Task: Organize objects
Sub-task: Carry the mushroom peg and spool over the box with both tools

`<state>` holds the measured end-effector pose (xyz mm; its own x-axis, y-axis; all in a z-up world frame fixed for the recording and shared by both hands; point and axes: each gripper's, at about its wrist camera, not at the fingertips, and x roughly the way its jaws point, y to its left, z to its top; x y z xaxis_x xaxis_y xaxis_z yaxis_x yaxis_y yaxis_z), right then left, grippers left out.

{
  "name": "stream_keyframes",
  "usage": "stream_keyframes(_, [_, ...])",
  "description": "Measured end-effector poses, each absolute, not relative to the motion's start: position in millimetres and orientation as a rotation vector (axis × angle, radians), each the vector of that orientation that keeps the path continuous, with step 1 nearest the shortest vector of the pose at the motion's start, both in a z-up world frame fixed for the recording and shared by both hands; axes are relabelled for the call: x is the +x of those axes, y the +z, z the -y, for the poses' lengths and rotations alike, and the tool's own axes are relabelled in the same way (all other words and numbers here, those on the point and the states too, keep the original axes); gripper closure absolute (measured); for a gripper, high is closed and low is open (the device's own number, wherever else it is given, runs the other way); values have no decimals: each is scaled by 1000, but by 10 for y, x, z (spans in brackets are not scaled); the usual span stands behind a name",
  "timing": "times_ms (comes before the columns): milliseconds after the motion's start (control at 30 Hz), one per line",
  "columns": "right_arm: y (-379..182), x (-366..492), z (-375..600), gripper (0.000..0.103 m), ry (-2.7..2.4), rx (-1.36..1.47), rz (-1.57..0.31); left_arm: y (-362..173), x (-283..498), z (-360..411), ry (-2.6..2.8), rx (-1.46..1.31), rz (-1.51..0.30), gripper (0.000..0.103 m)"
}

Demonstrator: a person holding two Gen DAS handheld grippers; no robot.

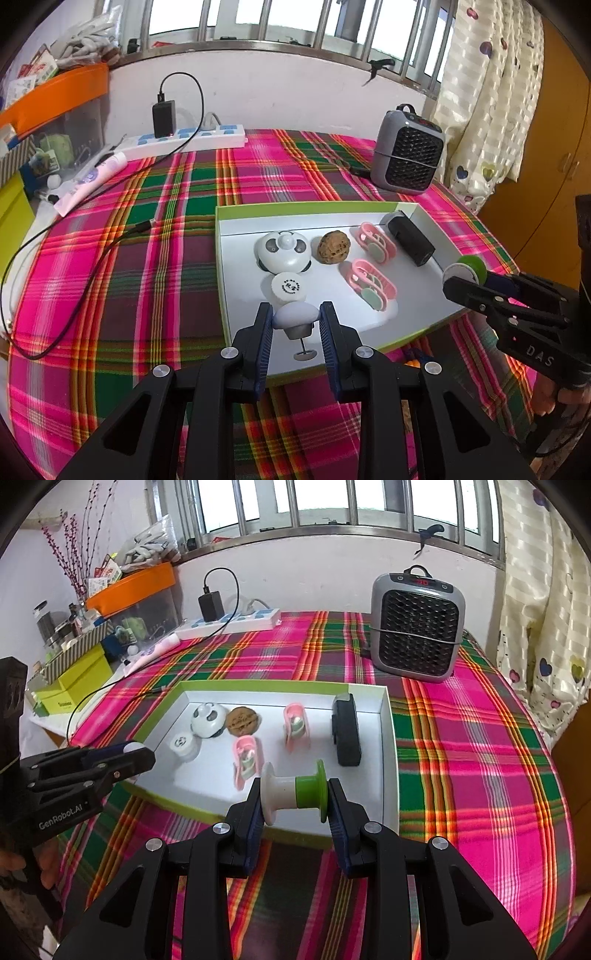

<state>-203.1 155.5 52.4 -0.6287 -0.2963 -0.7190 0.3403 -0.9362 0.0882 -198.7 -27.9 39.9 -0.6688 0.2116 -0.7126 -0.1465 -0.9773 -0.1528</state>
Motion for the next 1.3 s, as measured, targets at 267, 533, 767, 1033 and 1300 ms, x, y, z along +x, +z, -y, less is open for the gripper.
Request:
stream_keyframes(267, [416, -2226, -1562, 69, -2539, 1181, -112, 292, -2109, 262, 2689, -1219, 113, 79])
stream_keyframes(533, [325, -2317, -1588, 69, -2527, 1230, -139, 276, -2140, 227, 2690, -1224, 89, 79])
stream_keyframes(767, [308, -2333, -1570, 69, -2531, 1230, -169, 265, -2146, 212, 2689, -1225, 80, 79])
stream_keyframes(1033, [307, -2343, -1569, 69, -2529, 1223, -188, 249, -2131, 161, 2701, -1227, 35, 79])
stream_keyframes(1300, [311, -2338, -1574, 69, -2528, 1229, -188, 250, -2133, 150, 2702, -1230, 23, 79])
